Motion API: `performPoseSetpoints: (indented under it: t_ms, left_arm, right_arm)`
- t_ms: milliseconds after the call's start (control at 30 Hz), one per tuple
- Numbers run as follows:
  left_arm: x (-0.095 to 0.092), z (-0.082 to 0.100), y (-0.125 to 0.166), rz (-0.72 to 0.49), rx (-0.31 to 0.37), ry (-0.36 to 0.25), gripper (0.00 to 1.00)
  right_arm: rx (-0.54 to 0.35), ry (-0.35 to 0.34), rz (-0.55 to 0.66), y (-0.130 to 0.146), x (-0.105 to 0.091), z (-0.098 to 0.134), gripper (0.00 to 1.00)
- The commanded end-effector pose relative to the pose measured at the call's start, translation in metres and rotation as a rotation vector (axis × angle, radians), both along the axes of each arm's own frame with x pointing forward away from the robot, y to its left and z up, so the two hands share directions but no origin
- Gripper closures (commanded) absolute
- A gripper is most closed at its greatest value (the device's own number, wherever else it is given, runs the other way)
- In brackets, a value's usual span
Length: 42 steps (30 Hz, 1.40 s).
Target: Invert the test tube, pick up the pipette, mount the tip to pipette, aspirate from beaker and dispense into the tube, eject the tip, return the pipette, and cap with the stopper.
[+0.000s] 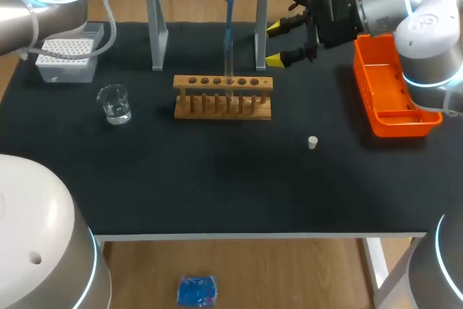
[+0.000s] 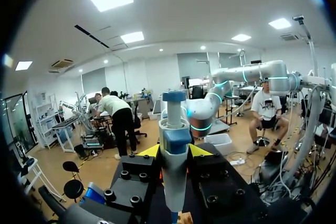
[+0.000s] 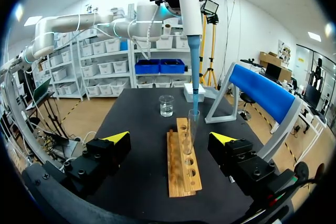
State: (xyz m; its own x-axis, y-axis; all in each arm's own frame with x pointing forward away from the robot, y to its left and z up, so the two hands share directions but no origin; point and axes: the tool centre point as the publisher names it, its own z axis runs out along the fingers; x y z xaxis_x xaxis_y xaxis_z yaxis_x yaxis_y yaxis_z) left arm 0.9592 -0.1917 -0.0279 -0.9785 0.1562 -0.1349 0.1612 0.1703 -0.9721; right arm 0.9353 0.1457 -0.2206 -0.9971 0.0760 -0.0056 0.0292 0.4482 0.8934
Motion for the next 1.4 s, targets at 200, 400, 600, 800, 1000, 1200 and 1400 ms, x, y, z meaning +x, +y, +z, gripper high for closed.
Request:
performPoseSetpoints:
  t_ms: [200,400,600,800,1000,1200,1400]
  left_arm:
    - [-0.003,0.003,-0.002,0.005,0.004,-0.002,1.00]
    - [-0.004,0.004,-0.004,0.005,0.006,-0.004,1.00]
    - [-0.004,0.007,-0.007,0.004,0.009,-0.008,1.00]
    - [-0.005,0.009,-0.008,0.004,0.012,-0.011,1.00]
    - [-0.007,0.011,-0.009,0.005,0.018,-0.011,1.00]
    - [-0.008,0.014,-0.010,0.005,0.023,-0.015,1.00]
    - [-0.009,0.018,-0.012,0.007,0.028,-0.021,1.00]
  right_arm:
    - [0.000,0.000,0.001,0.000,0.000,0.000,0.00]
    - [0.000,0.000,0.001,0.000,0.000,0.000,0.00]
    - [0.000,0.000,0.001,0.000,0.000,0.000,0.00]
    - [0.000,0.000,0.001,0.000,0.000,0.000,0.00]
    - [0.000,0.000,0.001,0.000,0.000,0.000,0.00]
    - [0.000,0.000,0.001,0.000,0.000,0.000,0.00]
    - [0.000,0.000,0.001,0.000,0.000,0.000,0.00]
